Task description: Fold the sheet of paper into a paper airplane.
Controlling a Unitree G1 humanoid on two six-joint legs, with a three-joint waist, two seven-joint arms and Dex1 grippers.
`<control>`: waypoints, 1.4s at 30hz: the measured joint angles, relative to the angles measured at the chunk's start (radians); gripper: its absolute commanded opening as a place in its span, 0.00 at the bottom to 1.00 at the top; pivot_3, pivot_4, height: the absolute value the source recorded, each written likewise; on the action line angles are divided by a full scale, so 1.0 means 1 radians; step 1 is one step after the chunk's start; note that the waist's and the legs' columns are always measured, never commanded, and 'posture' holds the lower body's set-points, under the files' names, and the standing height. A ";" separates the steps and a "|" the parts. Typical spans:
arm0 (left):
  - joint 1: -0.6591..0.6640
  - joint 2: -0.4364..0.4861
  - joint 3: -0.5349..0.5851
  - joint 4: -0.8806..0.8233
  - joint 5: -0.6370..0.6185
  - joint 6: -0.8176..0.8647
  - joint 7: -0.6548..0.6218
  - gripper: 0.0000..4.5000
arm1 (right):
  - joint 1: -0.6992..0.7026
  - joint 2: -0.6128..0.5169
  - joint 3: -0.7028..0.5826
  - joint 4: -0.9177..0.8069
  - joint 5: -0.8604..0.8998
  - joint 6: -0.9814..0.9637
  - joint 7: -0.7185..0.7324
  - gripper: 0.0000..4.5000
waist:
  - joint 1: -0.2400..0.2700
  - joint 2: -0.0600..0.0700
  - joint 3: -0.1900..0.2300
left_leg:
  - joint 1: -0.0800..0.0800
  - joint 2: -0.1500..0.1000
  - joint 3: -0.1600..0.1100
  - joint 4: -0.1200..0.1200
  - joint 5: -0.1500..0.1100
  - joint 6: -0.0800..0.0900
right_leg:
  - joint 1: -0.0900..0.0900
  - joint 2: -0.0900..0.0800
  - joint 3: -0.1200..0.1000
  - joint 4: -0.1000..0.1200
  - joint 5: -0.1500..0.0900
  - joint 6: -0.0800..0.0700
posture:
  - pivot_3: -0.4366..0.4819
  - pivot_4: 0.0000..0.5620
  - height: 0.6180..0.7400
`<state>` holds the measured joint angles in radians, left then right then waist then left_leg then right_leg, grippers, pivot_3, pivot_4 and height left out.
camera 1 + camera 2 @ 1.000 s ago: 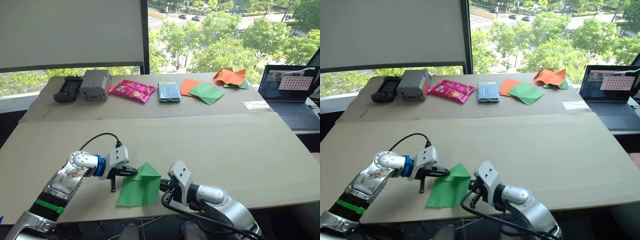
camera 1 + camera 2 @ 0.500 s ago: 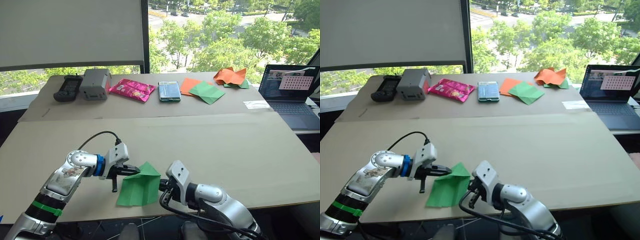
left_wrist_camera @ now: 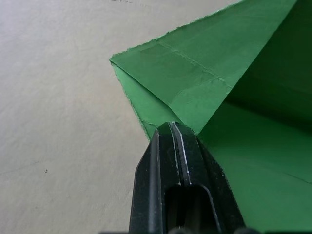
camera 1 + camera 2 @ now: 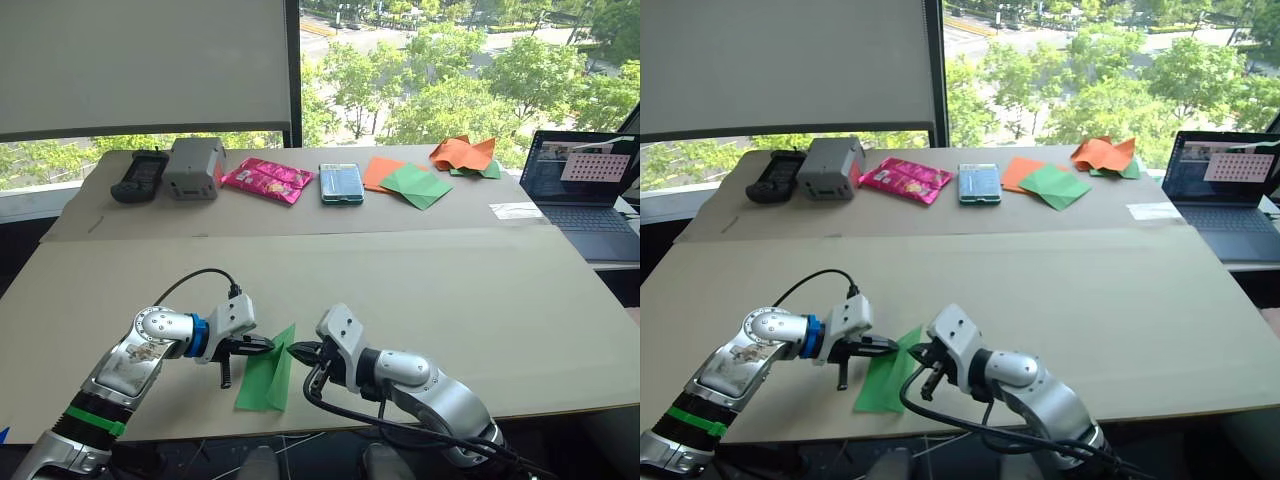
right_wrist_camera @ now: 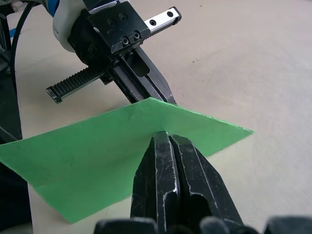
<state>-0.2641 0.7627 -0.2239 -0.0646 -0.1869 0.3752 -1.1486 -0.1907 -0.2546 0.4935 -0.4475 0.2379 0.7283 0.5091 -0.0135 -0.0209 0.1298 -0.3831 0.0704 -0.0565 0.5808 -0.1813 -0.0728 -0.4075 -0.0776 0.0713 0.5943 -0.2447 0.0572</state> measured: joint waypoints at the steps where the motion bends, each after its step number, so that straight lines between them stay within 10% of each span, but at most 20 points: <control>1: 0.000 0.000 0.000 0.000 0.000 0.000 0.000 0.00 | -0.003 0.007 0.004 0.017 -0.002 0.000 0.000 0.00 | 0.000 0.000 0.000 | 0.000 0.000 0.000 0.000 0.000 0.000 | 0.000 0.000 0.000 0.000 0.000 0.000 | 0.48 0.27 0.82; 42: 0.005 -0.059 -0.011 -0.050 -0.058 0.143 -0.008 0.00 | -0.032 0.039 0.002 0.091 -0.027 -0.011 0.011 0.00 | -0.004 0.000 0.000 | 0.000 0.000 -0.001 0.000 0.001 0.001 | 0.002 0.001 0.000 0.001 0.000 0.000 | 0.48 0.27 0.82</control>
<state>-0.2595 0.7034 -0.2348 -0.1144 -0.2454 0.5177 -1.1566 -0.2226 -0.2153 0.4952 -0.3566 0.2110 0.7178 0.5199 -0.0174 -0.0204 0.1294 -0.3826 0.0704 -0.0571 0.5808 -0.1805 -0.0715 -0.4054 -0.0768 0.0713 0.5957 -0.2446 0.0574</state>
